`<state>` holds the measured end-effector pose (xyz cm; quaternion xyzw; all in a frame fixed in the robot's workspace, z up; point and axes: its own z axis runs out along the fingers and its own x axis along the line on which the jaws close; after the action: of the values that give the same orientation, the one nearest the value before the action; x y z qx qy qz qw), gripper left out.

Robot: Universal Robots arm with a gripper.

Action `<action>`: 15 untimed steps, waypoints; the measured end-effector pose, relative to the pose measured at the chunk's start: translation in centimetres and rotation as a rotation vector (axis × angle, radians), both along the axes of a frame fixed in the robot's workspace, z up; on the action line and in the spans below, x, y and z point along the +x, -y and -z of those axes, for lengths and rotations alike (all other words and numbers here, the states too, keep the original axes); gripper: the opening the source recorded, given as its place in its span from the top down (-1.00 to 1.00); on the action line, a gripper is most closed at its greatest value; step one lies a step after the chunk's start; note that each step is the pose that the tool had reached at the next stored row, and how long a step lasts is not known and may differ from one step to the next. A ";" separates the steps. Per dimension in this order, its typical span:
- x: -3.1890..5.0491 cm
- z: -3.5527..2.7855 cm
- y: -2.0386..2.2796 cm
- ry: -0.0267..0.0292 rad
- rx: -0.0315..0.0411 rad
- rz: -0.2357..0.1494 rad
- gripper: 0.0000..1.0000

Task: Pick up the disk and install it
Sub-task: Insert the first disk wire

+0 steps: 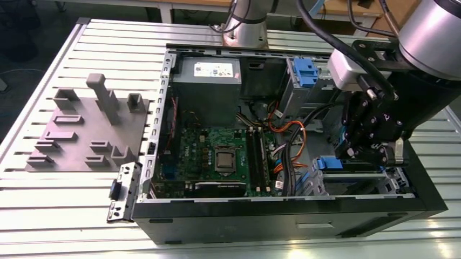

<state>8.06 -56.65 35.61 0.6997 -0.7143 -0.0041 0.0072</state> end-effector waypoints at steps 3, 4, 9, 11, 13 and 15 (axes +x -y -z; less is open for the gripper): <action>0.47 0.03 0.01 -0.0047 -0.0001 0.000 0.79; 0.73 0.07 0.00 -0.0062 -0.0001 0.000 0.79; 1.30 0.04 0.00 -0.0092 -0.0001 0.000 0.79; 1.29 -0.30 0.00 -0.0094 0.0001 0.000 0.79; 1.30 -0.77 -0.01 -0.0094 0.0000 0.000 0.79; 1.30 -0.81 -0.01 -0.0094 0.0004 0.000 0.79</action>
<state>9.36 -56.64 36.41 0.6997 -0.7143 -0.0075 0.0104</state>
